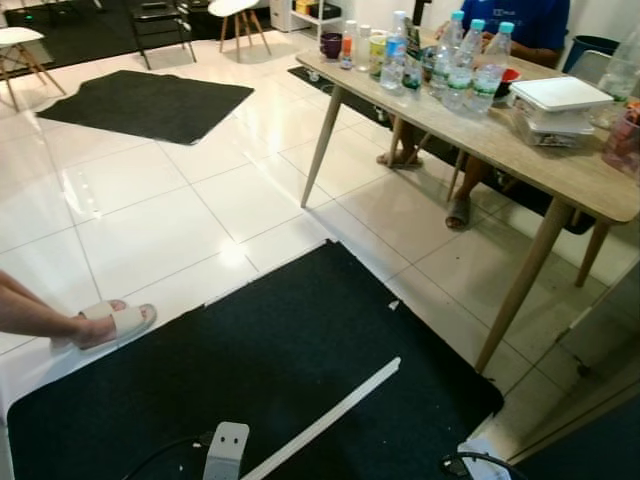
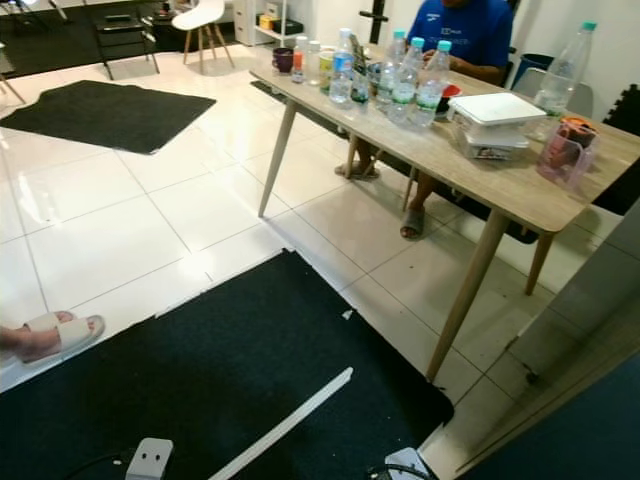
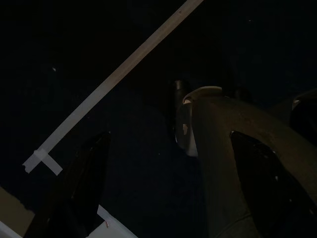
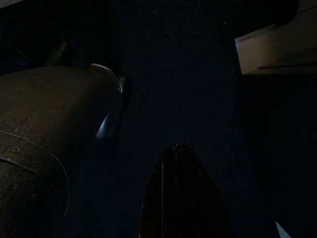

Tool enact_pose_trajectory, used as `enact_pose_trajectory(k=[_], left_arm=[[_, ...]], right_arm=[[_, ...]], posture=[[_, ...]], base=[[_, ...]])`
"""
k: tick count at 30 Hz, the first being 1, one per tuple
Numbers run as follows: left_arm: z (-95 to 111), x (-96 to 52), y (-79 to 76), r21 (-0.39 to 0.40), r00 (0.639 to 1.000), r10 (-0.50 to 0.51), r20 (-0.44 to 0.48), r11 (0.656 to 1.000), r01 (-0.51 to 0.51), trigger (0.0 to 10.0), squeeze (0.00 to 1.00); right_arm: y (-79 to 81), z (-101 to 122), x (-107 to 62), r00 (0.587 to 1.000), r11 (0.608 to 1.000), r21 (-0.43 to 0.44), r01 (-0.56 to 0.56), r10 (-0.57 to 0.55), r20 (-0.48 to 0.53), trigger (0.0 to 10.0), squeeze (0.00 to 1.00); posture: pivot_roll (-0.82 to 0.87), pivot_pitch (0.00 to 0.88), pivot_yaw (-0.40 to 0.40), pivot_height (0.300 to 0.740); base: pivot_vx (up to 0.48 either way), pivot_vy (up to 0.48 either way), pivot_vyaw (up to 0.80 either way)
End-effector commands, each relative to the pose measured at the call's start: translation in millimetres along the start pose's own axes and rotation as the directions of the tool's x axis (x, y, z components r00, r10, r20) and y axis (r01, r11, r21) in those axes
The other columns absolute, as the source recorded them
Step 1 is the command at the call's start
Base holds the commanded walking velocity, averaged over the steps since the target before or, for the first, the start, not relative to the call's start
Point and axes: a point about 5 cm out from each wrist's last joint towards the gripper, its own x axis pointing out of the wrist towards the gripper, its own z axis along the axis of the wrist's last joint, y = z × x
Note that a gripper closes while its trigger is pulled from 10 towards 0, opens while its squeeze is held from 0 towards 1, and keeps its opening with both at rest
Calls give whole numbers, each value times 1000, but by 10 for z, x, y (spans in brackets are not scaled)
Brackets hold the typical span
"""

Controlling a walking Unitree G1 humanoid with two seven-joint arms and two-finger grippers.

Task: Restocking fridge

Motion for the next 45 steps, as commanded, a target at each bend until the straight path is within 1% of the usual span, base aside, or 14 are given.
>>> enact_pose_trajectory(k=[1, 22, 33, 42, 45], left_arm=[[-55, -2, -36, -11, 1000, -12, -20, 1000, 12, 10000, 0], [-54, 2, -56, -2, 999, -24, -23, 1000, 24, 10000, 0], [-75, -2, -55, 0, 999, -25, -30, 1000, 25, 10000, 0], [-57, 2, -60, 2, 999, -28, -26, 1000, 28, 10000, 0], [-51, 3, -62, 3, 999, -30, -25, 1000, 30, 10000, 0]], right_arm=[[8, -18, -1, 1000, 1000, 9, 3, -3, -7, 10000, 0], [21, -27, 0, 1000, 1000, 25, 5, -5, -13, 10000, 0], [24, -56, -1, 999, 1000, 28, 12, -11, -36, 10000, 0], [22, -59, 0, 999, 999, 36, 14, -13, -42, 10000, 0], [16, -54, -1, 999, 999, 43, 19, -18, -36, 10000, 0]], posture=[[-32, 54, -44, 740], [-34, 53, -45, 740], [-35, 54, -44, 740], [-36, 54, -45, 740], [-36, 53, -44, 740]], base=[[240, 0, 0], [266, 0, 0], [300, 0, 0], [298, 0, -756], [294, 0, -185]])
